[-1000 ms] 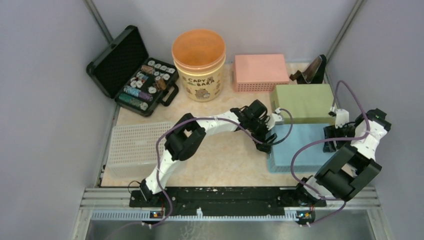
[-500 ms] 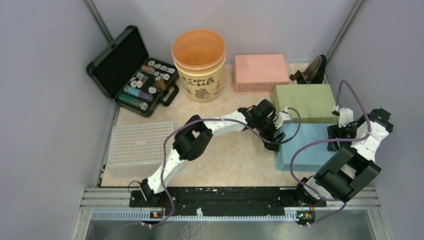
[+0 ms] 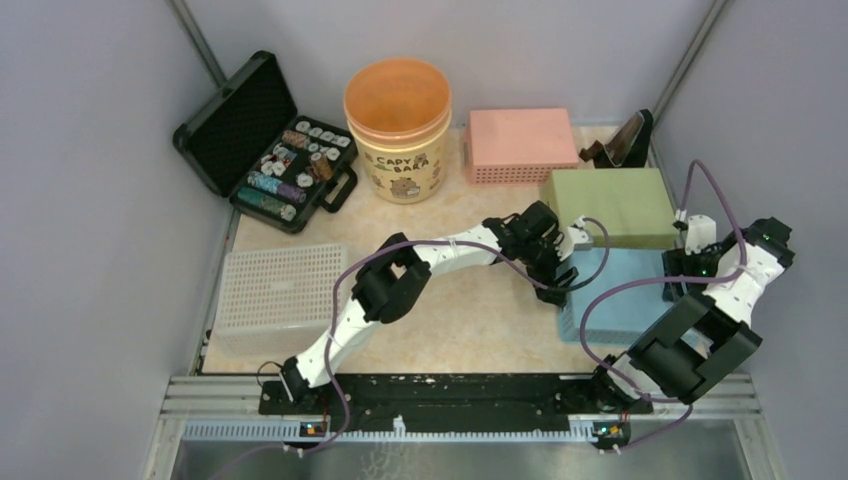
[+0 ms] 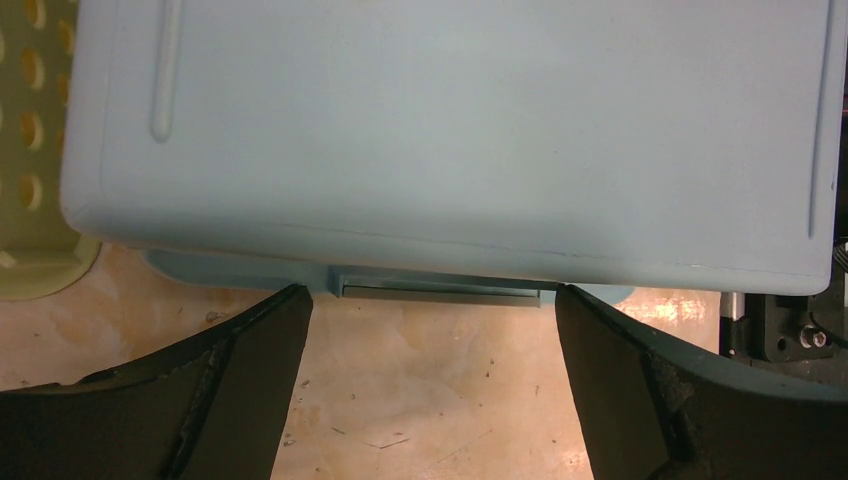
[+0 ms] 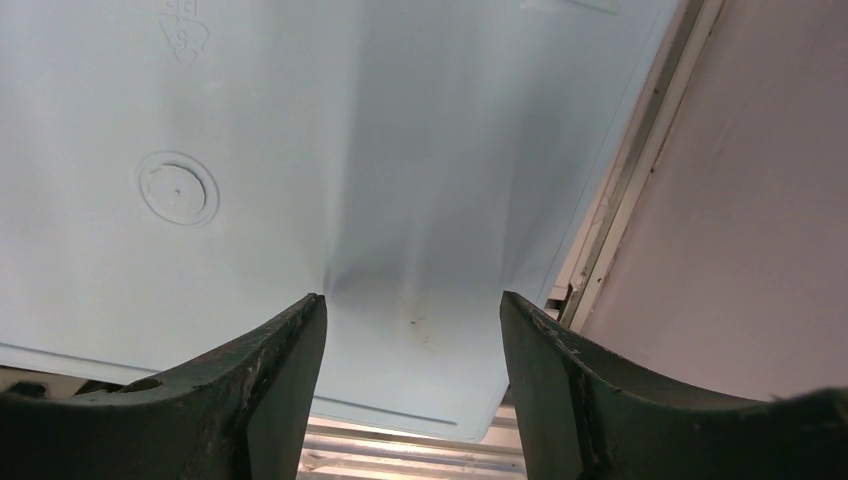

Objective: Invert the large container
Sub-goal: Move the container to the center of the board.

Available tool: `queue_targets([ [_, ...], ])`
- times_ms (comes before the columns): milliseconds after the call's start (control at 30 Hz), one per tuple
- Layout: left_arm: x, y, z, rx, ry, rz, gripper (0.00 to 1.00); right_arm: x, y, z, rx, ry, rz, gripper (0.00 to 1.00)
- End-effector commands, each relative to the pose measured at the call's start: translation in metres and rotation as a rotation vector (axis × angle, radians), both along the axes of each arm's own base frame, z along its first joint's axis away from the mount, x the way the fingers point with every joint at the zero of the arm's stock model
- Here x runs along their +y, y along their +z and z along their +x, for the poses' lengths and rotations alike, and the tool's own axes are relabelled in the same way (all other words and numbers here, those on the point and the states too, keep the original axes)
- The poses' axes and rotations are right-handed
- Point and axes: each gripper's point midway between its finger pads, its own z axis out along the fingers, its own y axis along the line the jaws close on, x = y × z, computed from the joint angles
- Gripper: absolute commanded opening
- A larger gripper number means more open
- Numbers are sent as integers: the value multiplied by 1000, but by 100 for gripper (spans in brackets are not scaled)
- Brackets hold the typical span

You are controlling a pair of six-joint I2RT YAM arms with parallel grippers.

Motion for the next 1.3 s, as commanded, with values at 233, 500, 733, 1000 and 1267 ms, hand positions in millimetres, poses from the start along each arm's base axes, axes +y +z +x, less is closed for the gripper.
queue_targets([
  [233,-4,15,-4,-1,7,-23,99,-12,17,29,-89,31,29,64],
  [500,-1,27,-4,-26,7,-30,99,-14,8,41,-98,48,82,63],
  [733,3,42,1,-60,14,-39,99,-12,5,54,-120,54,131,61],
  [1000,7,53,5,-81,22,-48,99,1,5,66,-125,85,128,60],
  [1267,37,81,28,-164,60,-47,99,7,9,81,-141,89,118,60],
])
